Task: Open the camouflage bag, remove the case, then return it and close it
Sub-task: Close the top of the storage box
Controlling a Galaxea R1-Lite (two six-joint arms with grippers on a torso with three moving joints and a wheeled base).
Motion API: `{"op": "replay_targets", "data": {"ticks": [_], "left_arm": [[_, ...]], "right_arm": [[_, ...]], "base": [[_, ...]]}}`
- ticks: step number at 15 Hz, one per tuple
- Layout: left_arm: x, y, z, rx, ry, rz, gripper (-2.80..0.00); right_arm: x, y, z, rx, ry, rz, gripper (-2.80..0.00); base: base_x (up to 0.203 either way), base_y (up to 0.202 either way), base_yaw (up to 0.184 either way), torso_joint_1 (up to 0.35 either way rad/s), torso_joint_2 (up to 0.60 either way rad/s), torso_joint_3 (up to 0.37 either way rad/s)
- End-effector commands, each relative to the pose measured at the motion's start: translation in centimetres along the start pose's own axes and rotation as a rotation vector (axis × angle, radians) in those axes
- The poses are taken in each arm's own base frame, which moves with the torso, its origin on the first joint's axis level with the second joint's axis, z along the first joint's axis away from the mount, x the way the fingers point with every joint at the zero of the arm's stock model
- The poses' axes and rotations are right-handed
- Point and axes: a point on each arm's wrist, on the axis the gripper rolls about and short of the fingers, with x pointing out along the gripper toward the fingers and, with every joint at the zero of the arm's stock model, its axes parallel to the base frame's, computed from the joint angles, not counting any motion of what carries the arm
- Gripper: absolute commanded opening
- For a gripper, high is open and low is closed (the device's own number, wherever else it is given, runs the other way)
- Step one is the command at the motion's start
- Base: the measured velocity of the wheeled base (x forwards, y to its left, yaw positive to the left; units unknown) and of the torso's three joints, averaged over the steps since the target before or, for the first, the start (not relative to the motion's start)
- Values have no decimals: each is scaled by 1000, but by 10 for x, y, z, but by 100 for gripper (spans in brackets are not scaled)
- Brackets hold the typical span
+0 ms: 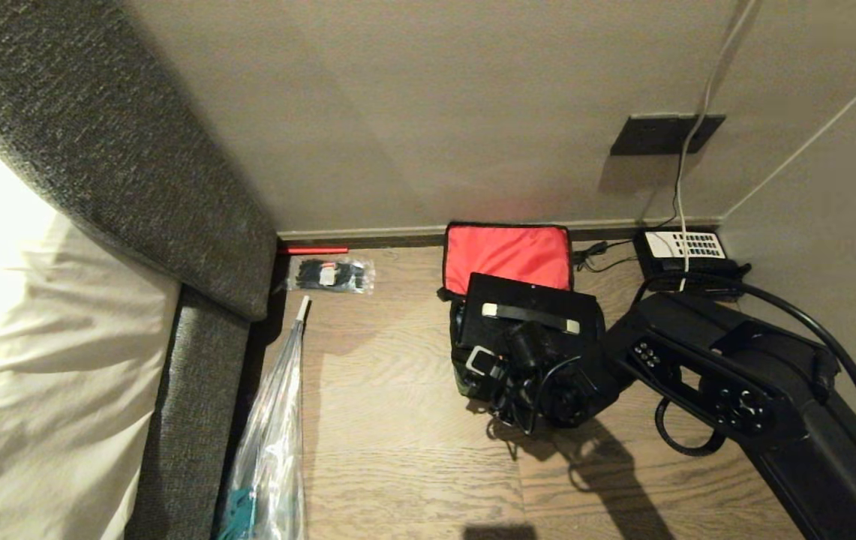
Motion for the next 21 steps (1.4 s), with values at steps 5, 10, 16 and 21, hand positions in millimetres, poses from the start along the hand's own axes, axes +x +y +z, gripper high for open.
{"op": "replay_targets", "data": {"ticks": [5, 10, 16, 21], "left_arm": [[0, 0, 0, 0, -1, 1, -280], [0, 0, 0, 0, -1, 1, -280], [0, 0, 0, 0, -1, 1, -280], [0, 0, 0, 0, -1, 1, -280]], "right_arm": [[8, -3, -11, 20, 45, 16, 0], [-5, -4, -18, 11, 81, 48, 0], [-4, -4, -17, 28, 87, 44, 0], [1, -7, -20, 40, 88, 28, 0]], "base": [[0, 0, 0, 0, 0, 0], [0, 0, 0, 0, 0, 0], [0, 0, 0, 0, 0, 0], [0, 0, 0, 0, 0, 0]]}}
